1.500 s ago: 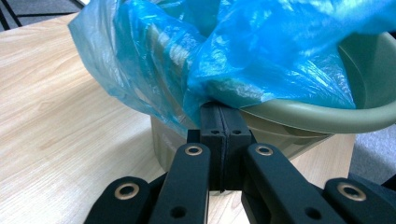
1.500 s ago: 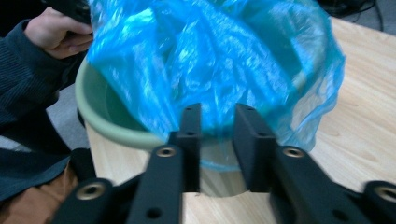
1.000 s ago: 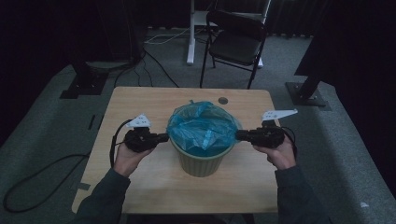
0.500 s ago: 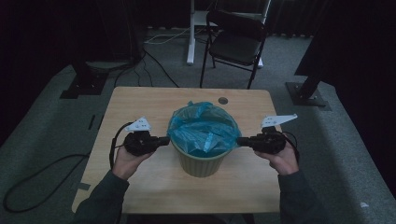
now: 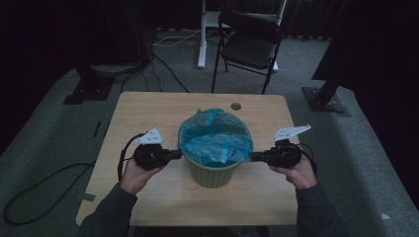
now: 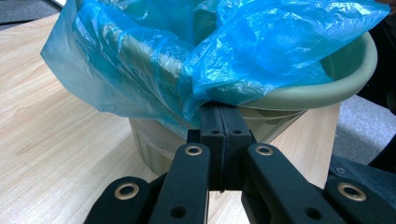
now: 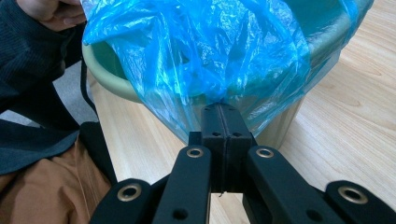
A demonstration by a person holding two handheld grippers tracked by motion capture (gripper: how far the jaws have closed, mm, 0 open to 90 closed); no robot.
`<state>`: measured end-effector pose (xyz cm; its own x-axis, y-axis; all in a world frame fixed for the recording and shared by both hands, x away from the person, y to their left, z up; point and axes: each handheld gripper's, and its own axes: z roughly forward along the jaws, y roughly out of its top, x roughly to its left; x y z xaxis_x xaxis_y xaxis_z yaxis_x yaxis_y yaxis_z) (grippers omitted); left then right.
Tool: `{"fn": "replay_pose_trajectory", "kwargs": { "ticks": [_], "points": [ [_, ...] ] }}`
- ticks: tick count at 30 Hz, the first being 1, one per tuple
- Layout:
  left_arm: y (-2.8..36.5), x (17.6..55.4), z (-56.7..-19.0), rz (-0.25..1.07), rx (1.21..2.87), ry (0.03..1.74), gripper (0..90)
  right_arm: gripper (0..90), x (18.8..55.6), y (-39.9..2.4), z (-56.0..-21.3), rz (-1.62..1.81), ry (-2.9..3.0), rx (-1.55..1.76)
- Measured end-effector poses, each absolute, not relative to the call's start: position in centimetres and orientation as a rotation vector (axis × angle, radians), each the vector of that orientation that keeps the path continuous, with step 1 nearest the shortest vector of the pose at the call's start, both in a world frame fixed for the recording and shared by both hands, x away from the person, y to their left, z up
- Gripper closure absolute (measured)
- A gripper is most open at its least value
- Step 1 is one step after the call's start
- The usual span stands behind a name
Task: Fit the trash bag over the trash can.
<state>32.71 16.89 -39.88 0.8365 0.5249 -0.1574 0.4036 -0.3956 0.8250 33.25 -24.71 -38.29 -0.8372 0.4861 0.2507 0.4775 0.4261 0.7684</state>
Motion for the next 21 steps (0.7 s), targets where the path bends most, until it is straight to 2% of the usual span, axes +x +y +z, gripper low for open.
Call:
{"fn": "replay_pose_trajectory", "kwargs": {
  "ticks": [11, 21],
  "points": [
    [17.0, 33.1, -39.9, 0.176, 2.018, 0.722, 89.6, 90.0, 33.4, -24.2, -38.2, 1.425, 2.642, 0.891],
    [16.9, 32.7, -41.2, 0.138, 2.042, 0.717, 89.6, 90.0, 33.7, -23.9, -39.2, 1.392, 2.667, 0.896]
  ]
}}
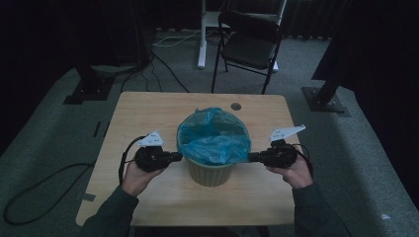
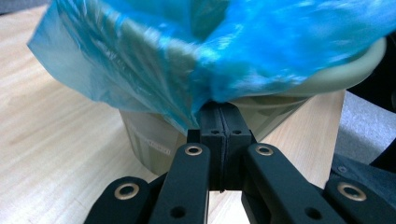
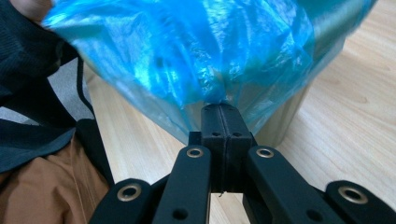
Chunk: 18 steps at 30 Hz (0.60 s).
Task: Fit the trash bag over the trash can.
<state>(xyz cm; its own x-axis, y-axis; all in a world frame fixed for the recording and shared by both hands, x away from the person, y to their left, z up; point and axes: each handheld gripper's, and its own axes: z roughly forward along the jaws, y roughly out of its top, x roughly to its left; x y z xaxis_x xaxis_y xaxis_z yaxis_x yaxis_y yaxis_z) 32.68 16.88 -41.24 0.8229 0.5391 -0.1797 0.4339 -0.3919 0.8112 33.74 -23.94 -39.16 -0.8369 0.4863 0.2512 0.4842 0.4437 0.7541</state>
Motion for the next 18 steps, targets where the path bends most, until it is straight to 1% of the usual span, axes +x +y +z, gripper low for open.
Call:
{"fn": "replay_pose_trajectory", "kwargs": {
  "ticks": [12, 13, 14, 15, 16, 18],
  "points": [
    [18.4, 33.1, -41.4, 0.151, 2.027, 0.793, 88.6, 90.0, 34.3, -24.7, -39.9, 1.311, 2.651, 0.968],
    [18.5, 33.0, -41.3, 0.157, 2.023, 0.798, 86.6, 89.9, 34.3, -24.7, -39.9, 1.312, 2.650, 0.970],
    [18.7, 32.9, -41.1, 0.159, 2.009, 0.800, 82.6, 88.7, 34.2, -24.8, -39.8, 1.316, 2.645, 0.963],
    [19.0, 32.8, -40.9, 0.161, 1.996, 0.795, 78.4, 83.0, 34.1, -24.9, -39.6, 1.324, 2.636, 0.959],
    [19.2, 32.6, -40.7, 0.164, 1.984, 0.788, 75.3, 79.6, 34.0, -25.0, -39.4, 1.336, 2.622, 0.957],
    [19.6, 32.3, -40.3, 0.172, 1.958, 0.787, 69.2, 75.1, 33.8, -25.4, -38.8, 1.372, 2.596, 0.949]
  ]
}}
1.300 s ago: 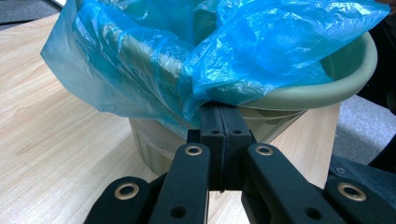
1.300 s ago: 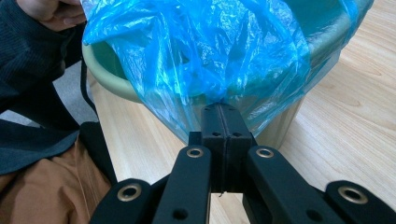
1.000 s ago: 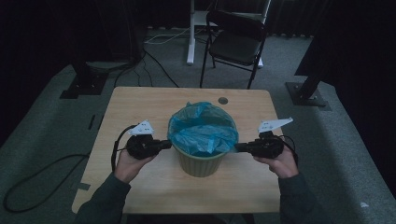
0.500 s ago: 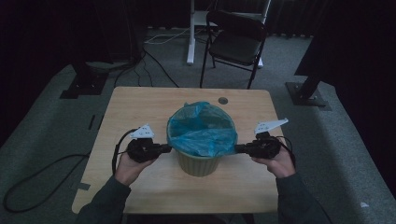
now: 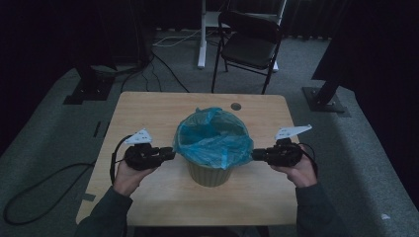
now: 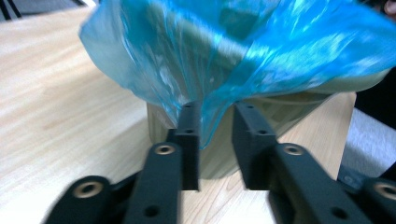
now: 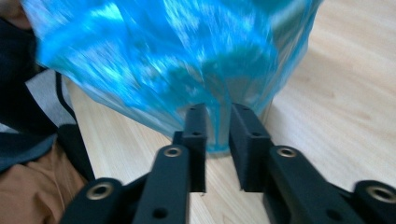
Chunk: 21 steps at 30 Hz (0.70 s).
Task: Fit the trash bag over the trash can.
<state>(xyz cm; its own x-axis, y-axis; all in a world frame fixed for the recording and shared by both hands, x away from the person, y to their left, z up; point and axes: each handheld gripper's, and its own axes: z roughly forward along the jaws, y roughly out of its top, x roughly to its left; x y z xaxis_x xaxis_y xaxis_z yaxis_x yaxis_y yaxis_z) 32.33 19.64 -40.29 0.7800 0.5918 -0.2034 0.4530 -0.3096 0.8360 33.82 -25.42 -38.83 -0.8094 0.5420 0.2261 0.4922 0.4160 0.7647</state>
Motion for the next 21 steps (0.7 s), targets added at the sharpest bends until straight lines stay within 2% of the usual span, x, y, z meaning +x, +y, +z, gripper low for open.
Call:
{"fn": "replay_pose_trajectory", "kwargs": {
  "ticks": [2, 13, 21],
  "points": [
    [19.9, 32.1, -40.0, 0.180, 1.944, 0.786, 65.1, 71.8, 33.6, -25.7, -38.2, 1.406, 2.574, 0.933],
    [19.2, 32.3, -37.6, 0.149, 1.850, 0.720, 56.7, 65.8, 33.4, -24.4, -36.7, 1.484, 2.496, 0.891],
    [17.4, 32.0, -38.0, 0.119, 1.886, 0.673, 52.7, 62.3, 33.3, -23.4, -36.7, 1.447, 2.482, 0.881]
  ]
}}
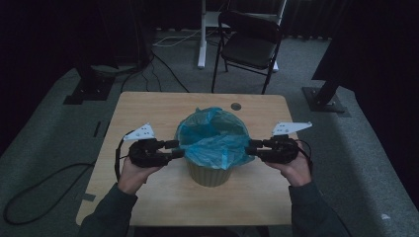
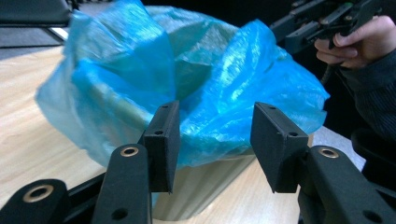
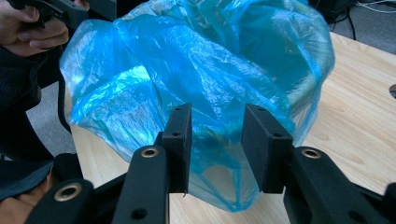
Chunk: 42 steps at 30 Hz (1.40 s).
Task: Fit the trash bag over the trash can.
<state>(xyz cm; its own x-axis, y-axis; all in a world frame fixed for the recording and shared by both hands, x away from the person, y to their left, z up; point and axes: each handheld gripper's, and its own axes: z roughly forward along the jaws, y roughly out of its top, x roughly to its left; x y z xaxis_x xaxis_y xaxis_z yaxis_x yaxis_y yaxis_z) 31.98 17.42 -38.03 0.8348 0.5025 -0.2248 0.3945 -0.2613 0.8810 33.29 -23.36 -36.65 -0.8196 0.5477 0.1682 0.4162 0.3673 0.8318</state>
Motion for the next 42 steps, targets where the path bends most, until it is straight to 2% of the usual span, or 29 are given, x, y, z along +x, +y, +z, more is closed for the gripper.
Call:
{"fn": "replay_pose_trajectory", "kwargs": {
  "ticks": [4, 10, 17, 22, 42],
  "points": [
    [17.4, 31.8, -38.2, 0.116, 1.887, 0.665, 53.7, 62.8, 33.4, -23.2, -36.9, 1.437, 2.490, 0.898],
    [17.2, 31.4, -38.4, 0.104, 1.911, 0.652, 61.2, 75.0, 33.6, -23.6, -37.1, 1.459, 2.508, 0.941],
    [16.9, 31.1, -38.7, 0.084, 1.946, 0.621, 77.3, 88.7, 33.8, -23.9, -37.4, 1.481, 2.518, 0.968],
    [16.5, 30.8, -39.0, 0.069, 1.968, 0.592, 89.0, 89.7, 33.6, -23.8, -37.4, 1.484, 2.542, 0.945],
    [15.6, 30.3, -40.4, 0.061, 2.040, 0.572, 89.8, 89.9, 33.4, -24.0, -38.5, 1.436, 2.624, 0.930]
  ]
}}
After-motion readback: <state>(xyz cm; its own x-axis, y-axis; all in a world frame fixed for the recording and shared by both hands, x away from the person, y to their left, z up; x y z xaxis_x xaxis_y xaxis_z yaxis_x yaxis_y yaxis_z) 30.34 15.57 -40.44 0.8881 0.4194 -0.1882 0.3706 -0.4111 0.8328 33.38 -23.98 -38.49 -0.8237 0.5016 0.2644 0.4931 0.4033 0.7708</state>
